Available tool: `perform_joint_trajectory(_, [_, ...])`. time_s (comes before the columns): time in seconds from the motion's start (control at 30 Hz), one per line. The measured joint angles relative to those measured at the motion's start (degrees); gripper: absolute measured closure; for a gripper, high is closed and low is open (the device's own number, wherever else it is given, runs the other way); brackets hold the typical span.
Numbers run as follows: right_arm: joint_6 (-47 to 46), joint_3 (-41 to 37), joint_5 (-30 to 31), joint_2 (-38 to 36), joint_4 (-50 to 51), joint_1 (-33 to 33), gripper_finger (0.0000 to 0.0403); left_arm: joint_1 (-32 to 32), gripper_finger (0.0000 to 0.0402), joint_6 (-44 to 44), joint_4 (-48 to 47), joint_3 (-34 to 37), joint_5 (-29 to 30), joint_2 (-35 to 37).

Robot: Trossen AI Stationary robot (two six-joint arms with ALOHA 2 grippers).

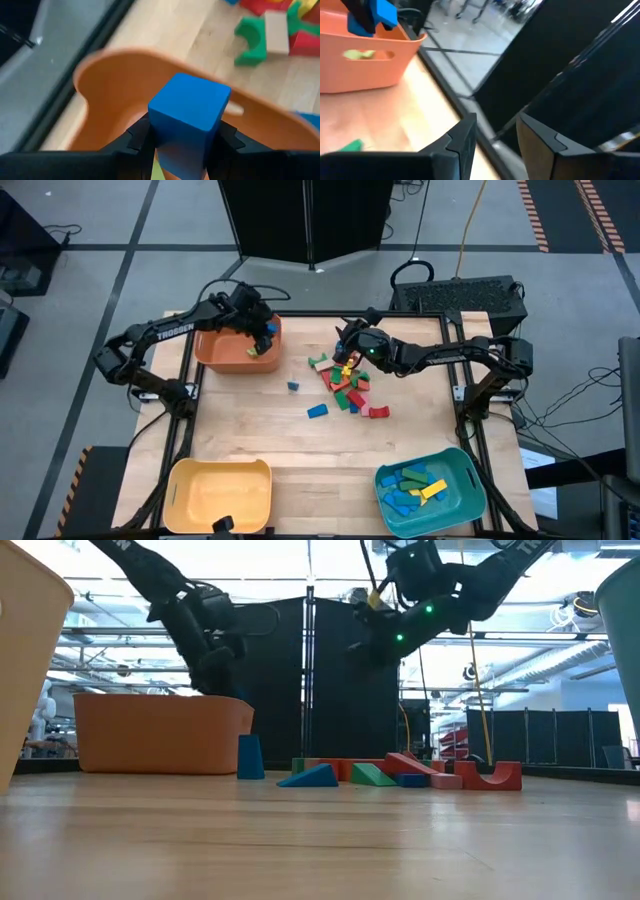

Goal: Sort blocks by size
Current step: Put the blue arch block into the orange bin, then put the light brown arch block into the orange bin

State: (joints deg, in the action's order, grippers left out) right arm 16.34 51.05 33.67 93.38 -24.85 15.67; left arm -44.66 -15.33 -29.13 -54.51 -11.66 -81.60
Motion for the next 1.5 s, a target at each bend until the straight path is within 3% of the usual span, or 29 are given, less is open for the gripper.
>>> perform_joint_trajectory(0.2, [-7.94, 0.02, -2.94, -0.07, 6.4, 2.88, 0.0275, 0.02, 0.0276, 1.16, -1.65, 2.23, -0.97, 0.0])
perform_joint_trajectory(0.47, [-20.77, 6.92, -8.79, -0.15, 29.88, 7.58, 0.0275, -0.04, 0.0276, 2.98, -1.41, 2.46, -1.29, 0.0])
perform_joint_trajectory(0.83, [-25.28, 12.43, -14.62, -0.17, 51.97, 11.31, 0.0275, -0.02, 0.0275, 3.06, -2.84, 2.46, 2.72, 0.0])
perform_joint_trajectory(1.2, [-25.97, 12.44, -21.98, -0.17, 61.54, 14.77, 0.0275, 0.0, 0.0167, 3.1, -4.38, 2.44, 3.75, 0.0])
perform_joint_trajectory(1.5, [-27.15, 12.44, -23.36, 1.48, 64.96, 16.35, 0.0275, 0.0, 0.0155, 3.21, -4.39, 2.44, 5.16, 0.0])
